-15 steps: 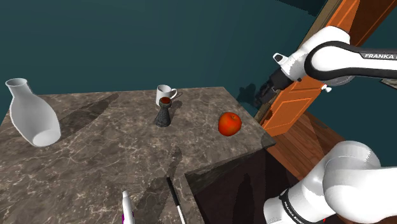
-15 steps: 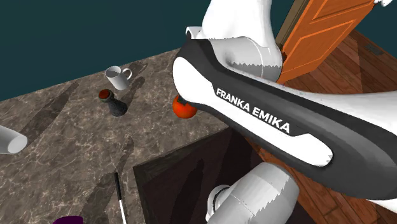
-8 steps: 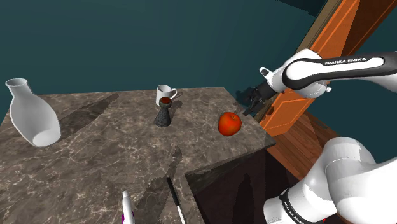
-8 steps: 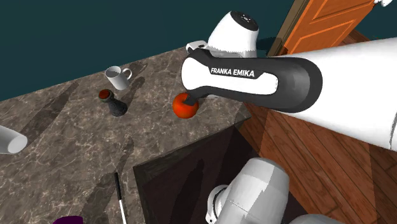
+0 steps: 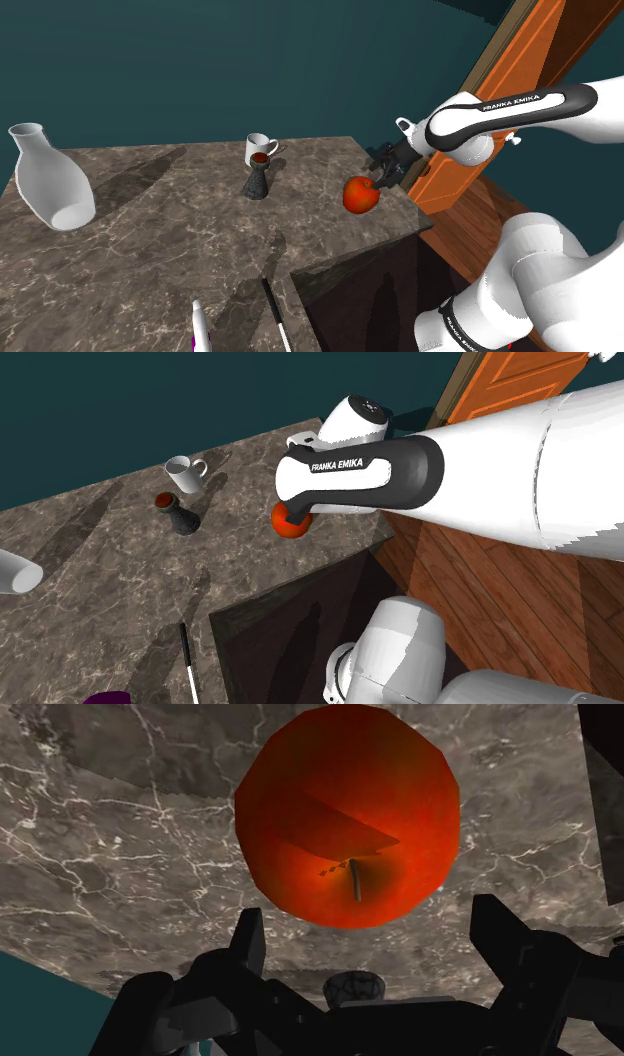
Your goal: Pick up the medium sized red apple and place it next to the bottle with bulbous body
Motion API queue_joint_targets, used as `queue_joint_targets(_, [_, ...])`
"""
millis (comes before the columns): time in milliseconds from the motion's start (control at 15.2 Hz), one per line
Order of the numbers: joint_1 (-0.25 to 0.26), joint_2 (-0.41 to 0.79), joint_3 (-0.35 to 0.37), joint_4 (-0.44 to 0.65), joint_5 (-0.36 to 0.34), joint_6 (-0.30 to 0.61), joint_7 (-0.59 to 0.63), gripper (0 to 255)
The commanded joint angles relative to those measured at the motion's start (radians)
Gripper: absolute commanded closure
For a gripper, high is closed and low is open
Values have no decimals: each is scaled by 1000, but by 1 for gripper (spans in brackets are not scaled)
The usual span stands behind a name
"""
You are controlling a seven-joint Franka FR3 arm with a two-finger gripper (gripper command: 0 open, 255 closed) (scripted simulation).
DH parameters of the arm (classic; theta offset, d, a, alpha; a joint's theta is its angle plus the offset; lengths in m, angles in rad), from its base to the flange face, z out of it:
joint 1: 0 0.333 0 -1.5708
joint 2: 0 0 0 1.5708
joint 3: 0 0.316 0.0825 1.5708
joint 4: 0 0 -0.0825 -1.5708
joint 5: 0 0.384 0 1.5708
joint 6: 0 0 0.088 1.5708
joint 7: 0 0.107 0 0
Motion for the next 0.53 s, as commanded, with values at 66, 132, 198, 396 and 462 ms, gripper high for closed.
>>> queue_joint_targets(66, [23, 14, -17, 3, 12, 14, -8, 0])
queue_joint_targets(132, [23, 14, -17, 3, 12, 14, -8, 0])
queue_joint_targets(198, [23, 14, -17, 3, 12, 14, -8, 0])
queue_joint_targets(396, [23, 14, -17, 3, 12, 14, -8, 0])
queue_joint_targets(462, [23, 14, -17, 3, 12, 14, -8, 255])
